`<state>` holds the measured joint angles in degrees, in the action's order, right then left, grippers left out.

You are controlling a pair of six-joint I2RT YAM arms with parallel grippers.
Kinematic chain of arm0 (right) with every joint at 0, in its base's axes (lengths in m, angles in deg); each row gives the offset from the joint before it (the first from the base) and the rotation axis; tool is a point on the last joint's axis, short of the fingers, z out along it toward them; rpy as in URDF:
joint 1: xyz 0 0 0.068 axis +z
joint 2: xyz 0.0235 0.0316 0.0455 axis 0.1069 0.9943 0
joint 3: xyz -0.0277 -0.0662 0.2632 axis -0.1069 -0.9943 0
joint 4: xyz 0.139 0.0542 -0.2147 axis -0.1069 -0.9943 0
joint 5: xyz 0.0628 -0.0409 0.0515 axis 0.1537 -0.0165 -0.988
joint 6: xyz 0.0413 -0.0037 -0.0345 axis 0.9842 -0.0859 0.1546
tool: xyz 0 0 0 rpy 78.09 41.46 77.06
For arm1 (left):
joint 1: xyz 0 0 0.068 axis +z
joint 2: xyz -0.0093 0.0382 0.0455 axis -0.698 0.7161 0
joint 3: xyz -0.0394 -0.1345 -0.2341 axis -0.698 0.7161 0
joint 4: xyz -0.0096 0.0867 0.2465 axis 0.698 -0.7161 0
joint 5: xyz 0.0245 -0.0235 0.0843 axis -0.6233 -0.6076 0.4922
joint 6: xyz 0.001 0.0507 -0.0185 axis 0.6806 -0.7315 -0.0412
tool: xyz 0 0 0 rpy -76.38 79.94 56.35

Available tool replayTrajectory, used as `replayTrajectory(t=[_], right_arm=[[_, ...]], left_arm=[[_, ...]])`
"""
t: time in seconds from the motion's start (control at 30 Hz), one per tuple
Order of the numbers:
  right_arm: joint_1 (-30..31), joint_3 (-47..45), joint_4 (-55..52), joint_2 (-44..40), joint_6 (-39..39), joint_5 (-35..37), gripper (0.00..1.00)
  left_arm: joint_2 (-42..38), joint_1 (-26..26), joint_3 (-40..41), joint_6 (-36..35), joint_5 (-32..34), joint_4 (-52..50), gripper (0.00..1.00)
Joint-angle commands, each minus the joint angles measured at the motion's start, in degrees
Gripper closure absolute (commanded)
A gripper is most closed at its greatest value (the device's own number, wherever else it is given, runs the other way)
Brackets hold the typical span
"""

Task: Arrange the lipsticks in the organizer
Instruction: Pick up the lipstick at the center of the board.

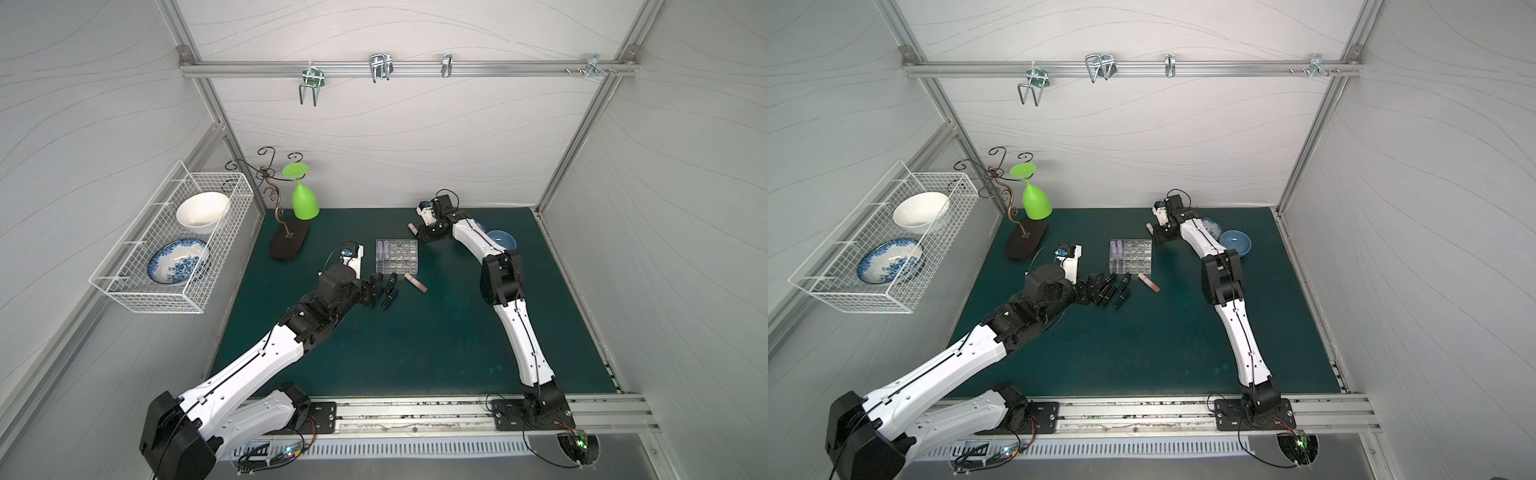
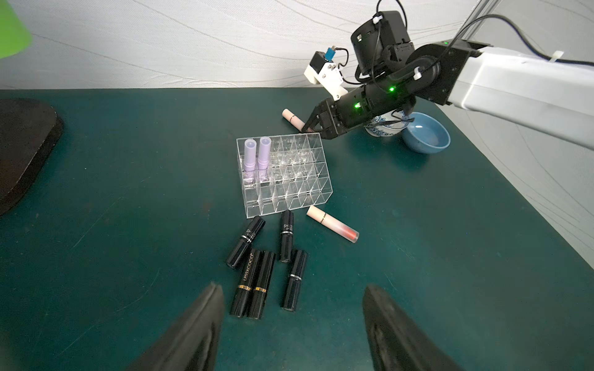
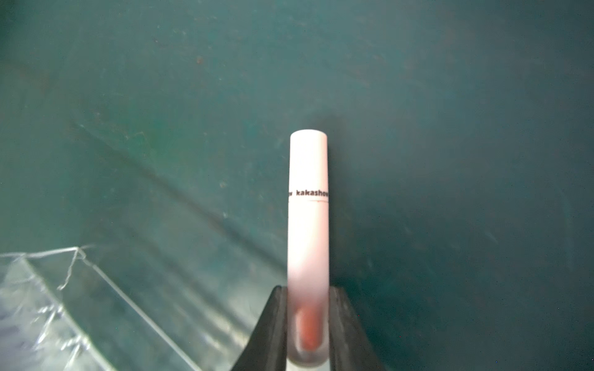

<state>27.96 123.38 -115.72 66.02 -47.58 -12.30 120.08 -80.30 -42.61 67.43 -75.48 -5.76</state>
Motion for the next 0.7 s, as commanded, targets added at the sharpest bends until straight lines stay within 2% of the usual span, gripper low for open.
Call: replayTrajectory(t=[0.0, 0.27, 0.37, 0.47, 0.57, 0.67], right_arm=[[-1.2, -5.9, 2.6, -9.3, 2.0, -2.6, 0.85], [-1.2, -23.2, 5.6, -24.9, 1.6, -1.5, 0.86], [-1.1, -29.4, 5.6, -31.2, 1.9, -1.1, 0.87], [-0.3, -35.6, 5.6, -38.5, 3.0, -1.4, 0.87], [1.8, -41.3, 4.8, -46.5, 3.2, -1.0, 0.87], [3.9, -46.4, 3.2, -54.1, 3.9, -2.3, 0.88]], left_arm=[[-0.8, 0.3, -1.9, 0.8, -1.3, 0.7, 0.27], [-0.1, 0.4, -7.1, 2.1, -7.6, -1.3, 0.27], [0.9, 1.2, -9.7, 3.5, -12.4, -1.5, 0.22], [3.5, 4.8, -12.7, 7.2, -22.5, -1.0, 0.12], [8.0, 8.6, -15.8, 11.9, -34.5, 1.4, 0.10], [12.3, 10.5, -17.8, 16.1, -43.5, 5.3, 0.10]])
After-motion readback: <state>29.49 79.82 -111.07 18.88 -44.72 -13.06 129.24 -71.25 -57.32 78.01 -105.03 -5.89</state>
